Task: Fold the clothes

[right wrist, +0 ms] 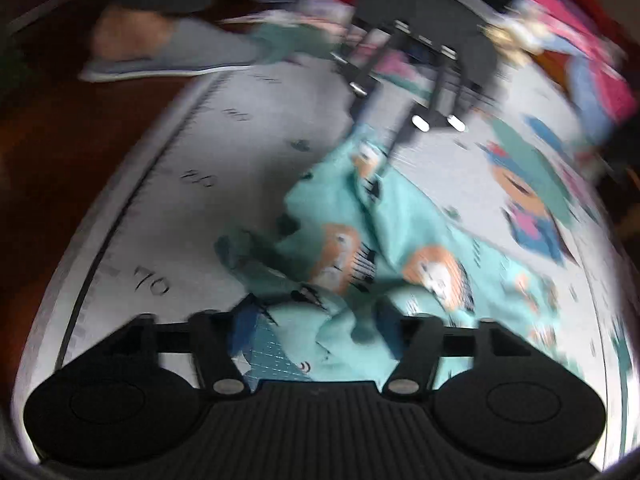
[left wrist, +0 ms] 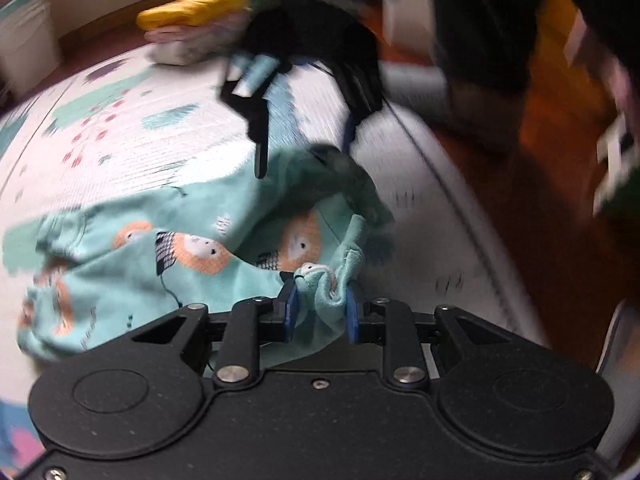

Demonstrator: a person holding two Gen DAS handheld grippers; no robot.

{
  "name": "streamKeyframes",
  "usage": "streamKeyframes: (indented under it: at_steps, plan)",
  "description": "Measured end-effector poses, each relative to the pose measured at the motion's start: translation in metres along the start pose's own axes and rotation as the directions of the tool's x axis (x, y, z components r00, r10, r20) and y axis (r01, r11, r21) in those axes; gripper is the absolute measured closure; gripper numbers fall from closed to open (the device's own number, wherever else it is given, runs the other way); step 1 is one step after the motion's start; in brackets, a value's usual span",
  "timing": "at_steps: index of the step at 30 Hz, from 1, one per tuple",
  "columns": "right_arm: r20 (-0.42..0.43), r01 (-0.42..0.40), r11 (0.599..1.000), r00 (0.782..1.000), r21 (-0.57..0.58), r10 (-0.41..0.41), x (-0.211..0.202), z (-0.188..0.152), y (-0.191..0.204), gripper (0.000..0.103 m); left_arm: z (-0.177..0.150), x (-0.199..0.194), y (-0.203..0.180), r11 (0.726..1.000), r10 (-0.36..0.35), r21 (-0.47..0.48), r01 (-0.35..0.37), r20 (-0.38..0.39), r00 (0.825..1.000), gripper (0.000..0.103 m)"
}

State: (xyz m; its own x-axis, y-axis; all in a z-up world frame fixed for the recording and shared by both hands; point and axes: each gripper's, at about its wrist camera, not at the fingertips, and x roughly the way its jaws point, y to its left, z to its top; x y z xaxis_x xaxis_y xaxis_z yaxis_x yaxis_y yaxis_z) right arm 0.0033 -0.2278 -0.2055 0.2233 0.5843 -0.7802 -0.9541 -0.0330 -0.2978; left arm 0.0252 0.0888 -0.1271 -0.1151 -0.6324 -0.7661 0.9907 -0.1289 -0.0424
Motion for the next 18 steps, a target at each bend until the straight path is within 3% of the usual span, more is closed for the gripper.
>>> streamKeyframes:
  at_steps: [1, 3, 7, 12, 14, 18]
  plan:
    - [-0.004, 0.041, 0.997, 0.999, 0.06, -0.041, -0.002, -0.005, 0.006, 0.018, -0.002, -0.005, 0.006, 0.998, -0.002, -0.06, 0.003, 0.03, 1.0, 0.08]
    - [-0.043, 0.103, 0.985, 0.994, 0.141, -0.098, -0.002, -0.013, 0.027, 0.016, -0.007, -0.013, 0.014, 0.99, 0.002, -0.14, 0.008, 0.071, 0.998, 0.08]
    - [-0.133, 0.214, 0.959, 0.972, 0.185, -0.192, 0.011, -0.02, 0.068, 0.016, -0.009, -0.012, 0.012, 0.989, 0.004, -0.148, 0.005, 0.058, 0.998, 0.08]
    - [-0.125, 0.356, 0.932, 0.93, 0.074, -0.345, 0.021, -0.01, 0.085, 0.015, -0.007, -0.009, 0.012, 0.988, 0.002, -0.155, 0.007, 0.055, 0.998, 0.08]
    - [-0.116, 0.367, 0.93, 0.924, 0.011, -0.364, 0.025, -0.006, 0.08, 0.027, -0.006, -0.009, 0.013, 0.987, 0.002, -0.16, 0.007, 0.056, 0.998, 0.08]
    - [-0.101, 0.375, 0.927, 0.922, -0.01, -0.374, 0.027, -0.009, 0.063, 0.032, -0.006, -0.007, 0.017, 0.986, 0.002, -0.169, 0.007, 0.055, 0.998, 0.08]
